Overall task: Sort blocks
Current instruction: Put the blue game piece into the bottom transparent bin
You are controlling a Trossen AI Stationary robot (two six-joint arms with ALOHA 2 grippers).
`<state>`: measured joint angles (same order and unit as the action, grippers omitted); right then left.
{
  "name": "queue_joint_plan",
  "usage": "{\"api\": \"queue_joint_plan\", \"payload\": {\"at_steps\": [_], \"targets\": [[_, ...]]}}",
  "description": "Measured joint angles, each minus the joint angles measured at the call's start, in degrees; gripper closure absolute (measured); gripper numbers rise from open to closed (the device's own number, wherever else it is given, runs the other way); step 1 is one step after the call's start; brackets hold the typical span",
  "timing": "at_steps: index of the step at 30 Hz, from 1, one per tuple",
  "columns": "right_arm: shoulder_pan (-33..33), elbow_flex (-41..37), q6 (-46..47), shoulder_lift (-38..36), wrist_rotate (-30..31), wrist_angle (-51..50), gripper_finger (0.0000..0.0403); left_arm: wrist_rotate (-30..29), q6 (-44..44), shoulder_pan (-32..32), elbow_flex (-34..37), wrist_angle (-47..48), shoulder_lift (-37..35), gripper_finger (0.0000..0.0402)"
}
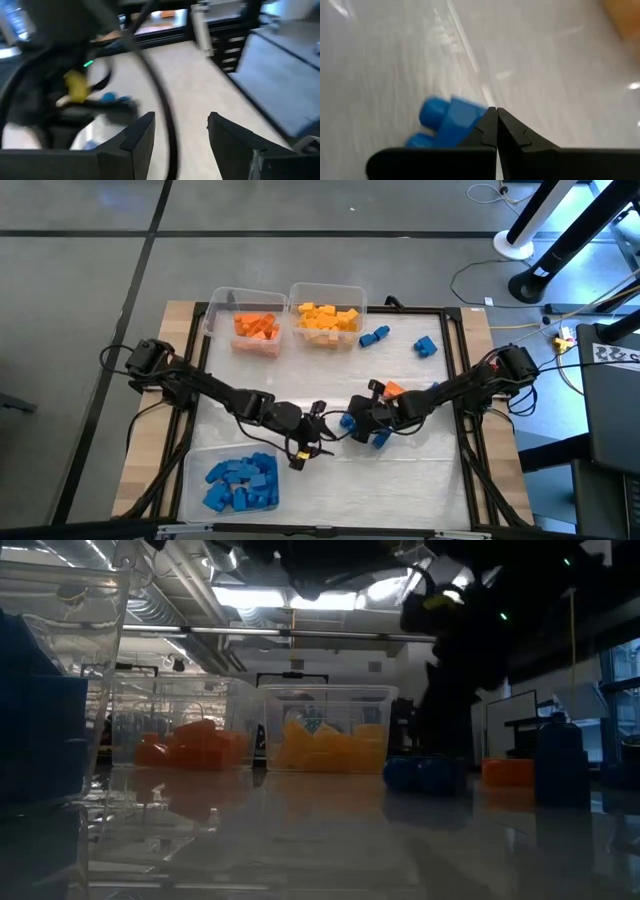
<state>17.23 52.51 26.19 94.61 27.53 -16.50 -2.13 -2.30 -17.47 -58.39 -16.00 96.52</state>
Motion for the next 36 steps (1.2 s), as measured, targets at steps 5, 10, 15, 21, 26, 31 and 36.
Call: {"api": "queue_joint_plan", "payload": {"at_steps": [5, 10, 15, 21, 26, 31, 36], "targets": [[-0.02, 3.35, -6.53, -1.26, 1.33, -1.83, 0.04, -2.01, -0.86, 1.47, -0.07, -2.04, 3.44, 0.0233], [-0.04, 6.74, -8.7, -3.69, 5.55, -11.85, 0.04, -2.05, -3.4, 2.13, -0.42, -6.2, 7.76, 0.0233], [-0.04, 11.03, -5.45, -4.24, 9.77, -27.1, 0.04, -2.12, -3.2, 3.3, -1.95, -6.74, 10.72, 0.0233], [0.0, 12.32, 0.32, -4.36, 11.53, -39.6, 0.04, -2.1, 0.17, 2.85, -3.02, -5.79, 10.23, 0.0233], [0.04, 12.48, 4.76, -4.63, 14.23, -47.23, 0.04, -1.91, -2.27, 0.91, -4.42, -6.27, 9.87, 0.0233], [0.0, 12.48, 6.67, -4.63, 15.72, -49.31, 0.04, -1.96, -6.06, -0.17, -4.96, -7.5, 9.87, 0.0233], [0.02, 12.48, 6.55, -4.61, 11.34, -51.56, 0.04, -2.24, -9.26, -0.11, -5.01, -9.92, 9.82, 0.0233]]}}
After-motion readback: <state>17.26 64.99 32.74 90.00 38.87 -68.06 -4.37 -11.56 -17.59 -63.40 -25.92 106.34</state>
